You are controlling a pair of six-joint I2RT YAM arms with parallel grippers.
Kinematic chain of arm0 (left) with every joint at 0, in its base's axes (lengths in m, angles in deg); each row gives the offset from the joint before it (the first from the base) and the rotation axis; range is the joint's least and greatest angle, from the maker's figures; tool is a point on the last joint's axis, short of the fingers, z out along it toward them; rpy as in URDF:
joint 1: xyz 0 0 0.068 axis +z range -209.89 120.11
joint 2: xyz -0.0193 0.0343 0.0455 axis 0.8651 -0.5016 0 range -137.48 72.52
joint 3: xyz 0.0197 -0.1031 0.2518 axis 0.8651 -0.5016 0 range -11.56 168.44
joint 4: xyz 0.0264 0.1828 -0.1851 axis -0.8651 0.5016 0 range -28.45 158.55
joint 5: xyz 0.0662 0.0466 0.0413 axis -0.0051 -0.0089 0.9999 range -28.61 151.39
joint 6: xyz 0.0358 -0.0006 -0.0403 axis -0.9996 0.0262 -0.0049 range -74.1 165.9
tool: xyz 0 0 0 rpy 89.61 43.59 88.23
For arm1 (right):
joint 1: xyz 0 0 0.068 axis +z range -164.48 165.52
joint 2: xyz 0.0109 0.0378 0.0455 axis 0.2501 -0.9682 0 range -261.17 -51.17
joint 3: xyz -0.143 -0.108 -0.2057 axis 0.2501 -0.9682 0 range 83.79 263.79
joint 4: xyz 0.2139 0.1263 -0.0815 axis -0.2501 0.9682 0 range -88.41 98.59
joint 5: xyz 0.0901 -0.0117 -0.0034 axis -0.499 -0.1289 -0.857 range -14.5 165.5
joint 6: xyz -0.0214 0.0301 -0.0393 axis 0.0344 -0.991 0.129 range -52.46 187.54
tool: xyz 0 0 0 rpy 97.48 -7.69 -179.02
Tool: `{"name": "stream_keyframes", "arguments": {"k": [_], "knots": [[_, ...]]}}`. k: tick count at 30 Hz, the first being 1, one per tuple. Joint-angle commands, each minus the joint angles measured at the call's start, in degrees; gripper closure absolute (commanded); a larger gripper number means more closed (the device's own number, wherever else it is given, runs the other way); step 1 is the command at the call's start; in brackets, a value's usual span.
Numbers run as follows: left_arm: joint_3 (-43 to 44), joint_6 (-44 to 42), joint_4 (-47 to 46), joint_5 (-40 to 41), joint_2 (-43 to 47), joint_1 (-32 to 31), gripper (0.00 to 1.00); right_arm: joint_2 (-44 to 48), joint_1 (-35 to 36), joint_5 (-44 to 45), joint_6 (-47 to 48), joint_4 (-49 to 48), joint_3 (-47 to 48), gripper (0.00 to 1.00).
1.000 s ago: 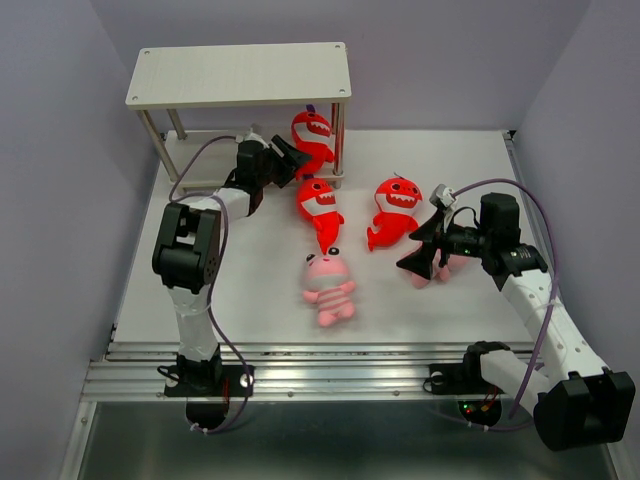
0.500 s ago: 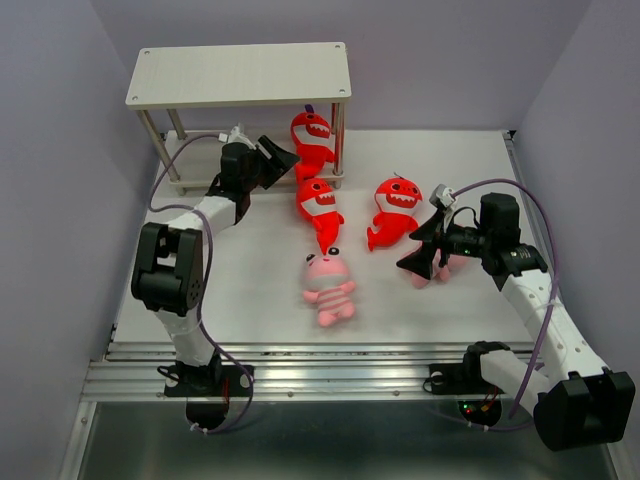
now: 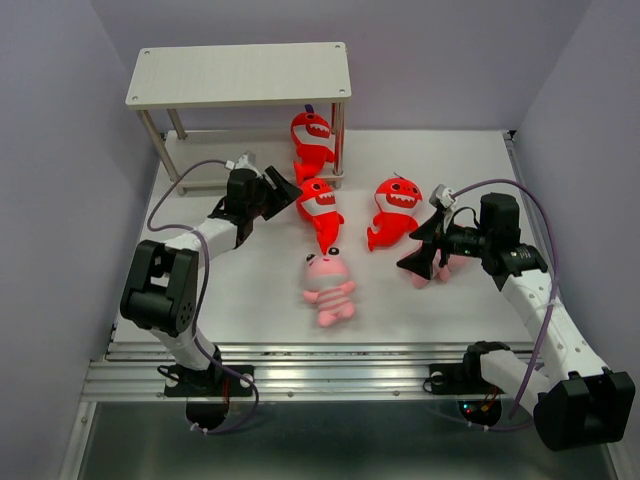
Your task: Place and organize the stuffed toys onto the shelf
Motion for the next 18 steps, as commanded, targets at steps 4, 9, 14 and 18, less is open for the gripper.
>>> {"name": "stream_keyframes", "arguments": {"k": [4,9,14,18], "knots": [[2.5,-0.9,-2.9,-0.2,-3.3,-3.4,0.25,0.0,-0.2,0.0,1.6,-1.4,-0.9,0.00],[4.5,-0.5,-2.9,0.0,-7.3,-3.7,0.25,-0.2,-0.2,0.0,1.8,-1.2,-0.9,0.00],[4.8,-0.1,-4.1,0.8,-9.9,-3.7,0.28,-0.3,-0.2,0.0,1.9,-1.2,-0.9,0.00],[4.4,0.0,-6.0,-0.6,-11.1,-3.7,0.41,-0.5,-0.2,0.0,2.0,-1.1,-0.9,0.00]]}}
